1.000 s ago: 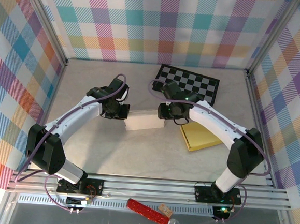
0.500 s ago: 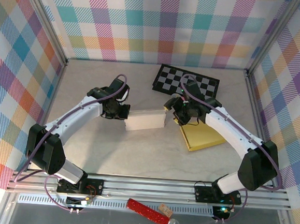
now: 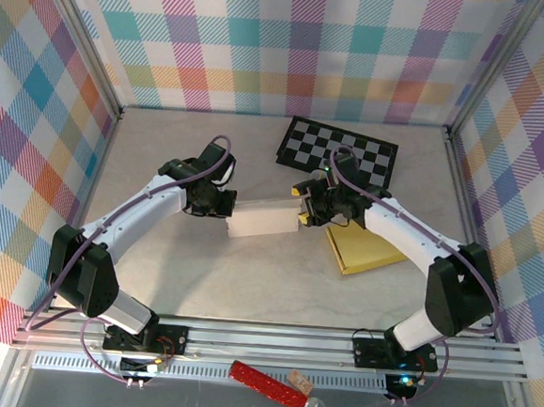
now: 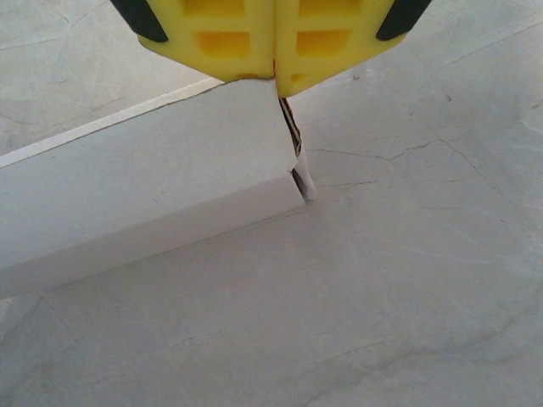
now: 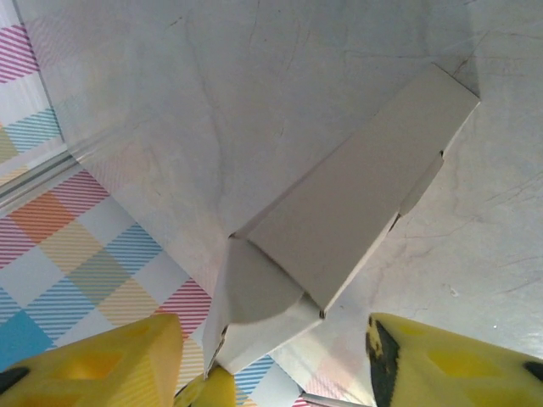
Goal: Fold the paper box
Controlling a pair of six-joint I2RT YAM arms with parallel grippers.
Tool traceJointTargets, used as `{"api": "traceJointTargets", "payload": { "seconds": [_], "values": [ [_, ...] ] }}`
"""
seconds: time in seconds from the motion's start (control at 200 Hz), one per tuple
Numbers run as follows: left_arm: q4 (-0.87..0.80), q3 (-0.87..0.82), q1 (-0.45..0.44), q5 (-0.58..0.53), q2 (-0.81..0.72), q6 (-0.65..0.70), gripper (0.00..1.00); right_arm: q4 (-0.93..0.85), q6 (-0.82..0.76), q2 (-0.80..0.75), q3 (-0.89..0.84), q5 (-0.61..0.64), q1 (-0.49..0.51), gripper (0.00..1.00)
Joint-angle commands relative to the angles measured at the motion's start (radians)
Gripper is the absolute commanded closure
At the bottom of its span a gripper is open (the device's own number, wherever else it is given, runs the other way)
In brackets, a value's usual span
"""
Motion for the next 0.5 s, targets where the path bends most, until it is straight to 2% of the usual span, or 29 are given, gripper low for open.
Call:
{"api": "traceJointTargets", "payload": {
  "seconds": [0.0,0.11,0.255,0.405,0.495],
  "values": [
    [-0.064,-0.012,-0.016,0.004,0.014,-0.005,1.0,0.052,0.021,0.017,-0.015,-0.018,-0.004,0.48],
    [-0.063,-0.009,-0.016,0.004,0.013,-0.005,1.0,0.046,0.011,0.019,-0.028,-0.008,-0.005,0.57],
    [-0.067,-0.006,-0.016,0.005,0.014,-0.01,1.0,-0.013,-0.036,0.012,-0.024,0.015,-0.006,0.62],
    [-0.065,-0.008,-0.016,0.014,0.003,-0.024,1.0,-0.042,-0.064,0.016,-0.031,0.019,-0.006,0.63],
    [-0.067,-0.002,-0.016,0.022,-0.021,-0.048,0.85,-0.051,-0.075,0.024,-0.036,0.021,-0.005,0.64]
  ]
}}
